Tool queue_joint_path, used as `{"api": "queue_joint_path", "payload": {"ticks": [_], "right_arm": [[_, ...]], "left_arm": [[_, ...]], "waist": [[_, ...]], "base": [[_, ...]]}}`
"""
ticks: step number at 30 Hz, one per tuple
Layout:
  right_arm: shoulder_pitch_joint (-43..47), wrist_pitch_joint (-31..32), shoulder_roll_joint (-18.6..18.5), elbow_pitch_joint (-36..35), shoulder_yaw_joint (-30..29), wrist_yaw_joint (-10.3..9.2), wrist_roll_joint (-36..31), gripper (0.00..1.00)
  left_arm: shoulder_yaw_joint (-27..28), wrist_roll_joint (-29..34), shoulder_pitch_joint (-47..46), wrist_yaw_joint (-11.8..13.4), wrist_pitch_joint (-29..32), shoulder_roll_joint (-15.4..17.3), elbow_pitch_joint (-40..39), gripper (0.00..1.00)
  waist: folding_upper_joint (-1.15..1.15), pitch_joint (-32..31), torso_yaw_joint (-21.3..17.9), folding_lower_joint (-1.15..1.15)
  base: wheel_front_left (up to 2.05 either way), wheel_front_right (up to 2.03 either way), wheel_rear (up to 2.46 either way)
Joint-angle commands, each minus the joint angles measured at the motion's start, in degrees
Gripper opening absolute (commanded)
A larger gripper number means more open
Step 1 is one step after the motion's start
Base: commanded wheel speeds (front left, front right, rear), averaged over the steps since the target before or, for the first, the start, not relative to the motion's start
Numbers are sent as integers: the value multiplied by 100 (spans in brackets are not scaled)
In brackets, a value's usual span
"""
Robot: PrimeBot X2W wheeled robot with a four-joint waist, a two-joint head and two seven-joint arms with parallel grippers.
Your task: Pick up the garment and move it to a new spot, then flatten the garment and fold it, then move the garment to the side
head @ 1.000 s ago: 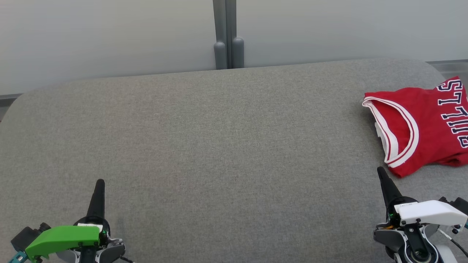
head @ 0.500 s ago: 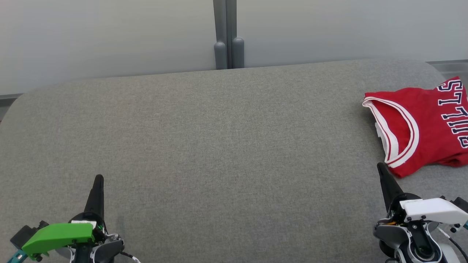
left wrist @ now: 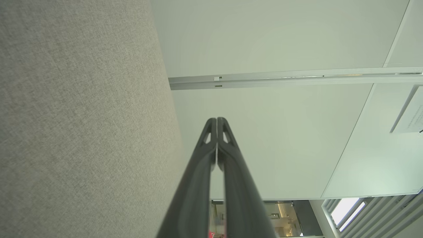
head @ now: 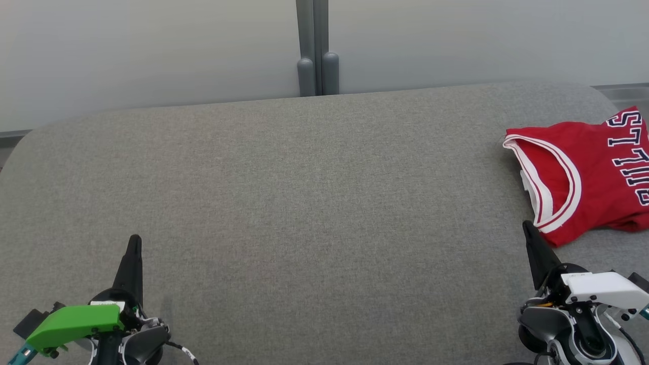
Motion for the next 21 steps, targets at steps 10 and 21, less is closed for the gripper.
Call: {"api": "queue_joint_path", "payload": {"ticks": [10, 21], "right_arm": [[-50, 24, -3, -35, -13, 2, 75, 0], [-49, 23, -3, -36, -12, 2, 76, 0]], "left_arm": [[16, -48, -99, -16, 34, 41, -19, 0], [16, -47, -98, -16, 34, 41, -19, 0]], "waist": [[0, 0, 1, 0], [0, 0, 1, 0]], "base": [[0, 0, 0], [0, 0, 0]]}}
